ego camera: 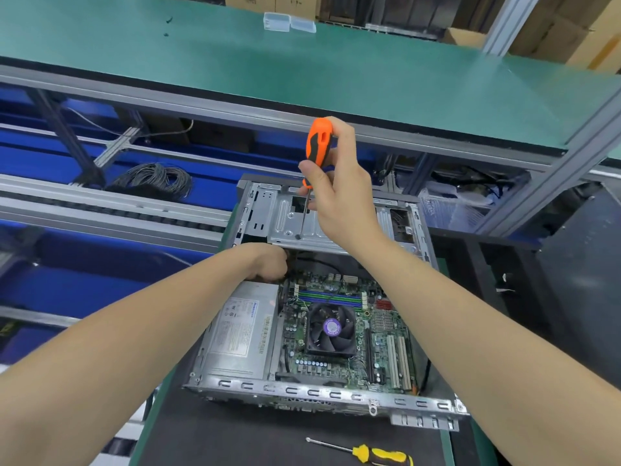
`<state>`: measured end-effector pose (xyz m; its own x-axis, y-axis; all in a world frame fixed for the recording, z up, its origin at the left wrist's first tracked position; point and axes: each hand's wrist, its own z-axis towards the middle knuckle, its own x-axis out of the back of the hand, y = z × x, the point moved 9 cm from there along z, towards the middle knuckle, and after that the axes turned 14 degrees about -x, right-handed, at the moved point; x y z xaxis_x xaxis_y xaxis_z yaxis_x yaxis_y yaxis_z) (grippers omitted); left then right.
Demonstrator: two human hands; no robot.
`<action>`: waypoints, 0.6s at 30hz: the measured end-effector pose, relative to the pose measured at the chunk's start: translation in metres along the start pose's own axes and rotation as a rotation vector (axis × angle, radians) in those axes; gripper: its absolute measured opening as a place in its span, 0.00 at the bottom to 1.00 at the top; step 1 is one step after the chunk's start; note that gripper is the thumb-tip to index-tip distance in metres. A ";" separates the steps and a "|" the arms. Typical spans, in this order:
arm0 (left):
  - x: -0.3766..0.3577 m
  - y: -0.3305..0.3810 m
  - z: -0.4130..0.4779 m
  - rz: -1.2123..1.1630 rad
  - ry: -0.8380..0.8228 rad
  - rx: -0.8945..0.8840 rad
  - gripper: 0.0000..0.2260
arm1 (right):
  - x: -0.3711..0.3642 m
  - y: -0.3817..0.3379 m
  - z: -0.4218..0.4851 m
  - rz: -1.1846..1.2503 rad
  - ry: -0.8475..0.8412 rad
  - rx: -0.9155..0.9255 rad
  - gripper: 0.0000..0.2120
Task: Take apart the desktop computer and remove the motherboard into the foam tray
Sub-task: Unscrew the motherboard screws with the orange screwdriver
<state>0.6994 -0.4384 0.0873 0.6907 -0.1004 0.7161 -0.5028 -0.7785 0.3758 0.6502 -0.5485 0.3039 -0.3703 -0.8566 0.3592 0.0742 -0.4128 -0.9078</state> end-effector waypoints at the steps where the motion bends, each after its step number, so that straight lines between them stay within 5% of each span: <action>1: 0.000 0.001 0.001 0.001 0.000 -0.016 0.21 | 0.001 0.000 -0.001 -0.002 0.003 0.006 0.22; 18: 0.003 0.008 0.003 0.067 0.015 -0.036 0.18 | -0.005 -0.007 -0.006 -0.013 -0.017 0.098 0.23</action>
<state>0.6989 -0.4465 0.0906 0.6468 -0.1422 0.7493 -0.5664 -0.7475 0.3471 0.6457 -0.5391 0.3074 -0.3558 -0.8558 0.3755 0.1599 -0.4516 -0.8778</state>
